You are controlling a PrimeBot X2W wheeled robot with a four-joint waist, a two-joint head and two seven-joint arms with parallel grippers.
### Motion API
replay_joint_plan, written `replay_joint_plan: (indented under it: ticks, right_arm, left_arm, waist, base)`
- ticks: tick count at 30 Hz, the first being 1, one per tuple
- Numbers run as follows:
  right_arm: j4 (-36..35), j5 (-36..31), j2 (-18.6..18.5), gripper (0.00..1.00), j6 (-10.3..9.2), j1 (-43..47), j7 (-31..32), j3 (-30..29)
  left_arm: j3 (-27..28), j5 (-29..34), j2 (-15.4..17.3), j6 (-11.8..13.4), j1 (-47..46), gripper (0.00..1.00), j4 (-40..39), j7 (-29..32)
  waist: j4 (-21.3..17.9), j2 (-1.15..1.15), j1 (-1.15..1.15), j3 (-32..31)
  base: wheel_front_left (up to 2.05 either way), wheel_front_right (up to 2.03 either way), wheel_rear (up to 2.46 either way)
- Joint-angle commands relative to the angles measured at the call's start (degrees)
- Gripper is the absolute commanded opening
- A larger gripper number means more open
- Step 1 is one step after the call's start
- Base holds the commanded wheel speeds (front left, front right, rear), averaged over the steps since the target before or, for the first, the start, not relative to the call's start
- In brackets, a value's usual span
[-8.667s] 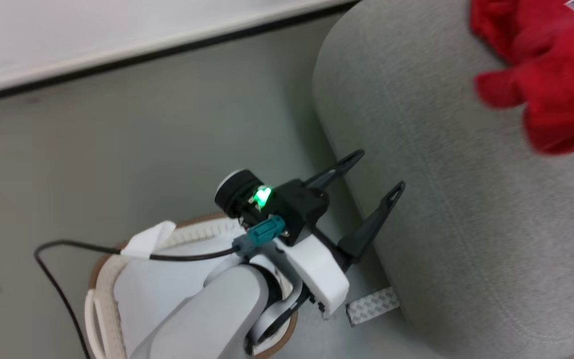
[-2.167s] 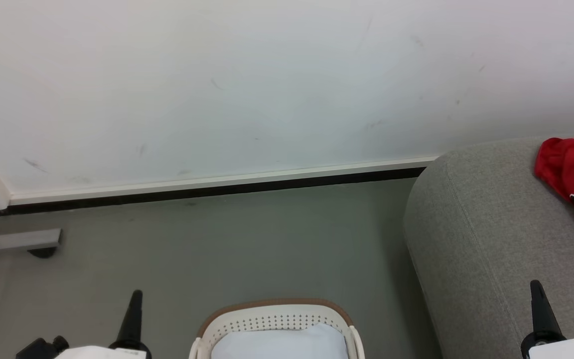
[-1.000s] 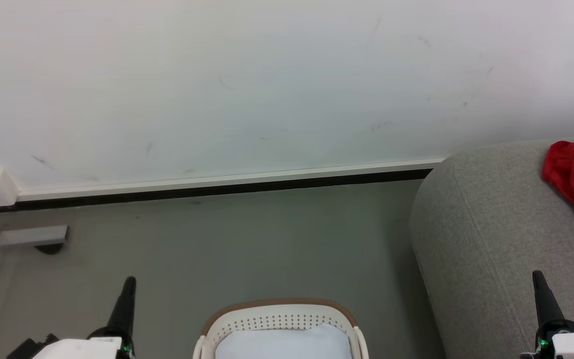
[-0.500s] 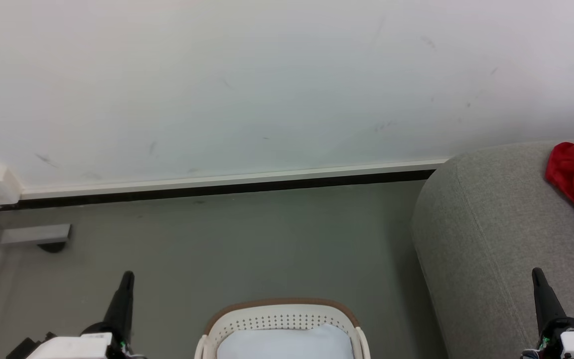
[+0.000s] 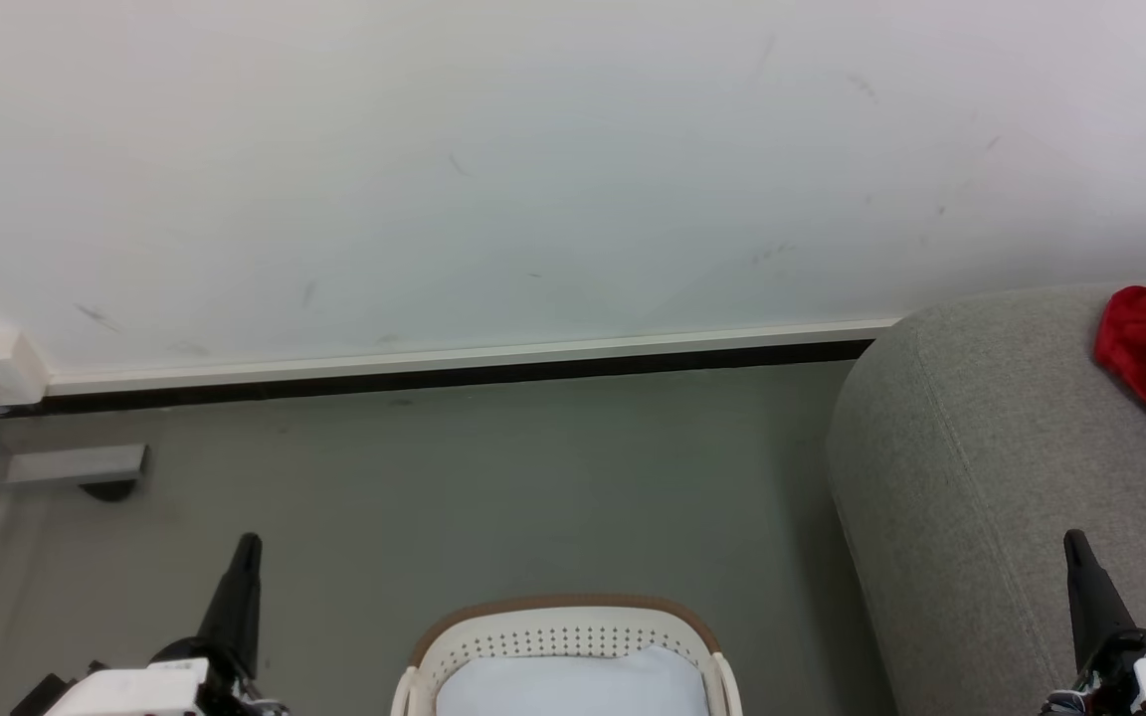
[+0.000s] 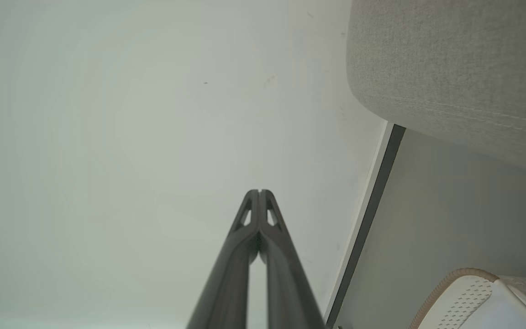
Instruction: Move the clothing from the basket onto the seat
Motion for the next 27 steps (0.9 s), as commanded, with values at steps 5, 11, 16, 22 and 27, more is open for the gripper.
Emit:
replay_joint_plan:
  ticks: [5,11,16,22,27]
  right_arm:
    - [-0.3,0.0,-0.5,0.0,-0.12,-0.8,0.2,-0.2]
    - [-0.3,0.0,-0.5,0.0,-0.12,-0.8,0.2,-0.2]
    - [-0.3,0.0,-0.5,0.0,-0.12,-0.8,0.2,-0.2]
    - [-0.3,0.0,-0.4,0.0,-0.12,-0.8,0.2,-0.2]
    - [-0.3,0.0,-0.4,0.0,-0.12,-0.8,0.2,-0.2]
  left_arm:
    - [0.1,-0.8,0.4,-0.3,-0.5,0.0,-0.2,0.3]
    - [0.1,-0.8,0.4,-0.3,-0.5,0.0,-0.2,0.2]
    - [0.1,-0.8,0.4,-0.3,-0.5,0.0,-0.2,0.2]
    - [0.1,-0.8,0.4,-0.3,-0.5,0.0,-0.2,0.2]
    - [0.1,-0.8,0.4,-0.3,-0.5,0.0,-0.2,0.2]
  waist:
    - [0.0,0.0,0.0,0.0]
    - [0.0,0.0,0.0,0.0]
    - [0.0,0.0,0.0,0.0]
    - [0.0,0.0,0.0,0.0]
    - [0.0,0.0,0.0,0.0]
  base:
    - [0.0,0.0,0.0]
    - [0.0,0.0,0.0]
    - [0.0,0.0,0.0]
    - [0.0,0.0,0.0]
    - [0.0,0.0,0.0]
